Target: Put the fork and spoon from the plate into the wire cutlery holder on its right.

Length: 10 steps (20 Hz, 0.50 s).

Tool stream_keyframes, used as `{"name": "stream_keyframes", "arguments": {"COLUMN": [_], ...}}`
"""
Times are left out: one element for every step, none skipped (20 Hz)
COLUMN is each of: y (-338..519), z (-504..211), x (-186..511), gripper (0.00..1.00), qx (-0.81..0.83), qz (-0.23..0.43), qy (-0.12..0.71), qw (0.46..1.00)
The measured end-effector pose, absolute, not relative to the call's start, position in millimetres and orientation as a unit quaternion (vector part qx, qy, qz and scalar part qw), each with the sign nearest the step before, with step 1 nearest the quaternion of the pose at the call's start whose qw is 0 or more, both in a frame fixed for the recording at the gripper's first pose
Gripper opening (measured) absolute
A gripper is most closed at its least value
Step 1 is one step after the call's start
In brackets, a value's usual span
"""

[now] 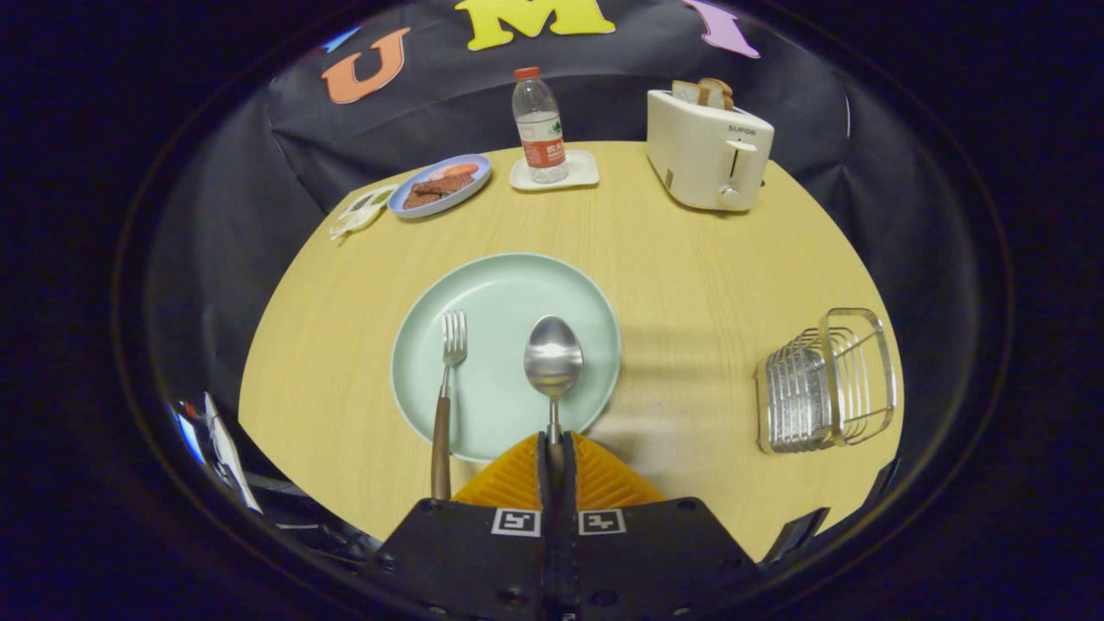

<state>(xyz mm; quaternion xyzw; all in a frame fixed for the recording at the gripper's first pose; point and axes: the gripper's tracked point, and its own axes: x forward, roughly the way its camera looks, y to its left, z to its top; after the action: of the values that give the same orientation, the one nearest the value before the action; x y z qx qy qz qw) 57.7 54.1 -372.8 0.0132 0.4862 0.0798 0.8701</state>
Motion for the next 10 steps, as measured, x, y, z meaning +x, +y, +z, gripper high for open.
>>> {"name": "stream_keyframes", "arguments": {"y": [46, 38, 30, 21, 9, 2, -9, -20, -31, -41], "z": [-366, -358, -350, -344, -336, -329, -323, -318, -314, -310], "x": [57, 56, 54, 53, 52, 46, 45, 42, 40, 37], "gripper": [0.01, 0.01, 0.01, 0.01, 0.01, 0.01, 0.01, 0.01, 0.01, 0.01], "qx": [0.010, 0.010, 0.011, 0.010, 0.011, 0.013, 0.016, 0.021, 0.025, 0.031], "qz": [0.081, 0.084, 0.086, 0.085, 0.084, 0.082, 0.080, 0.078, 0.075, 0.071], "qy": [0.481, 0.476, 0.469, 0.463, 0.457, 0.452, 0.448, 0.445, 0.443, 0.442], "qw": [0.873, 0.876, 0.879, 0.882, 0.885, 0.888, 0.891, 0.892, 0.893, 0.894]}}
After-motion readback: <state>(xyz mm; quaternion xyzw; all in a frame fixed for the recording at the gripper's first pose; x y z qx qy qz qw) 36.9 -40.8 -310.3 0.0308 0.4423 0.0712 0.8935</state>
